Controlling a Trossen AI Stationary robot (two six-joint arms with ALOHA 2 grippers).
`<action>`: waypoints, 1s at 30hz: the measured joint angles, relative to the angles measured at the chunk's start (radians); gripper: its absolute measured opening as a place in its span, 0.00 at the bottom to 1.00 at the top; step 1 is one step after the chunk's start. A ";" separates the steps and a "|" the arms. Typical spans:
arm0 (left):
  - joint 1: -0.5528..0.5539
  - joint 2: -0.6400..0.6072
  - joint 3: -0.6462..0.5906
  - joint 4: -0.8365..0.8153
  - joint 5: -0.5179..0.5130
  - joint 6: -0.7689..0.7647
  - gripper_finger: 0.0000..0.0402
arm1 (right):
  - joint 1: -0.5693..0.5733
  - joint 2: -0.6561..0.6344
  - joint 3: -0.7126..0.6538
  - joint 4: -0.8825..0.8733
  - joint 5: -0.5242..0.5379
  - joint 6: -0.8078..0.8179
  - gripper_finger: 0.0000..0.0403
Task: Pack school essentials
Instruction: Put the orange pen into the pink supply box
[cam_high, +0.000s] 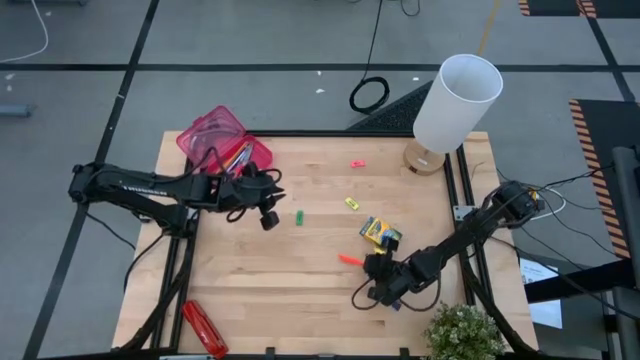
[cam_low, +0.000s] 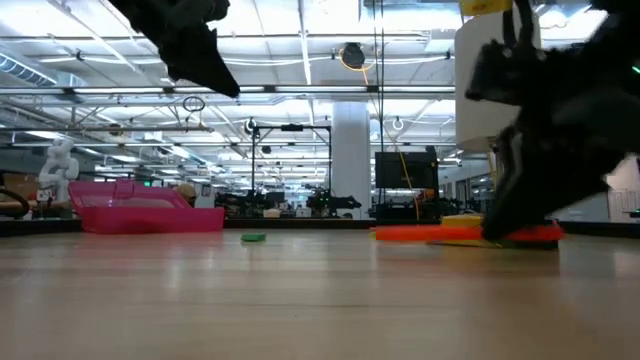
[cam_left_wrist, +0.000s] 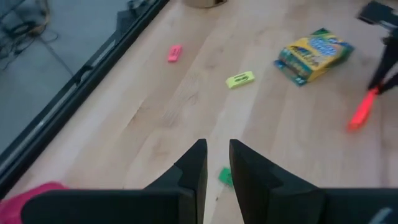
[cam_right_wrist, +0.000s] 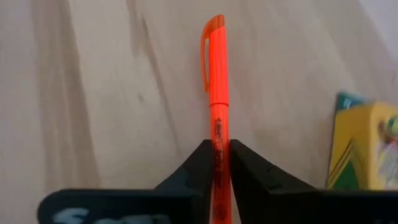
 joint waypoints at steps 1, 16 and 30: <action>-0.007 0.000 0.000 0.009 0.011 0.015 0.18 | -0.009 -0.013 0.002 0.006 0.000 -0.017 0.09; -0.120 0.127 -0.001 0.173 0.087 0.149 0.48 | -0.113 -0.177 0.004 0.090 -0.009 -0.248 0.07; -0.173 0.259 -0.001 0.451 0.100 0.398 0.70 | -0.293 -0.278 0.004 0.189 -0.285 -0.409 0.07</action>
